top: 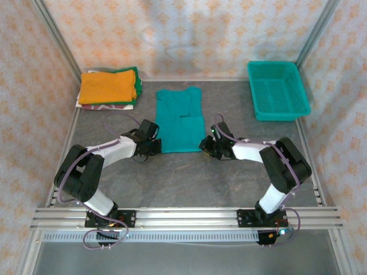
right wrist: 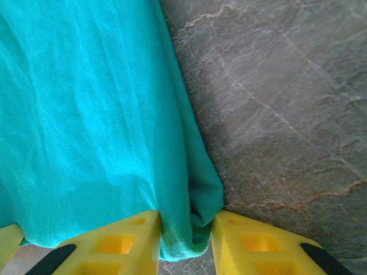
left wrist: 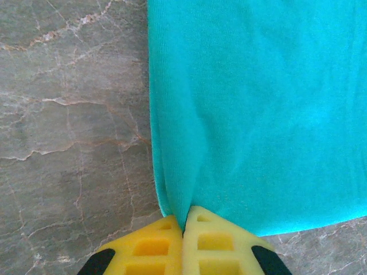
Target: Fold and stack the t-shirts
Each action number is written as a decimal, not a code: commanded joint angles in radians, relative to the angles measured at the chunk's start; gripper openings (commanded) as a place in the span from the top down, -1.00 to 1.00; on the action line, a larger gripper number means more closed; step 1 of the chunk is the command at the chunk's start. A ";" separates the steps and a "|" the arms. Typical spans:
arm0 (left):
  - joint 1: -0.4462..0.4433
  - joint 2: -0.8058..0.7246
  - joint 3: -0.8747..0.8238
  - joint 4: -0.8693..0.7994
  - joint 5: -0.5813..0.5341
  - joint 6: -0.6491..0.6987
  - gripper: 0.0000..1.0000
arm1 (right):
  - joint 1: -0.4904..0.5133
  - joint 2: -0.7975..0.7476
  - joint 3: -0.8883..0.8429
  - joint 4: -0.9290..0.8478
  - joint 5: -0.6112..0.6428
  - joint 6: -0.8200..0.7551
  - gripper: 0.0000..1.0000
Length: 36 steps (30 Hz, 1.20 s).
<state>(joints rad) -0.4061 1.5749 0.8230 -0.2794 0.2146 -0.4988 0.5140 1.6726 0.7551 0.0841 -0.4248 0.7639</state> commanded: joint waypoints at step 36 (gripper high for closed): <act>-0.135 -0.653 -0.101 -0.299 0.029 -0.053 1.00 | 0.128 -0.785 -0.170 -0.273 0.143 -0.116 1.00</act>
<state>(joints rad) -0.5659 0.8677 0.6235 -0.5217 0.2798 -0.5781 0.6472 0.8459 0.5060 -0.1177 -0.3901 0.6941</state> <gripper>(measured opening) 0.046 0.044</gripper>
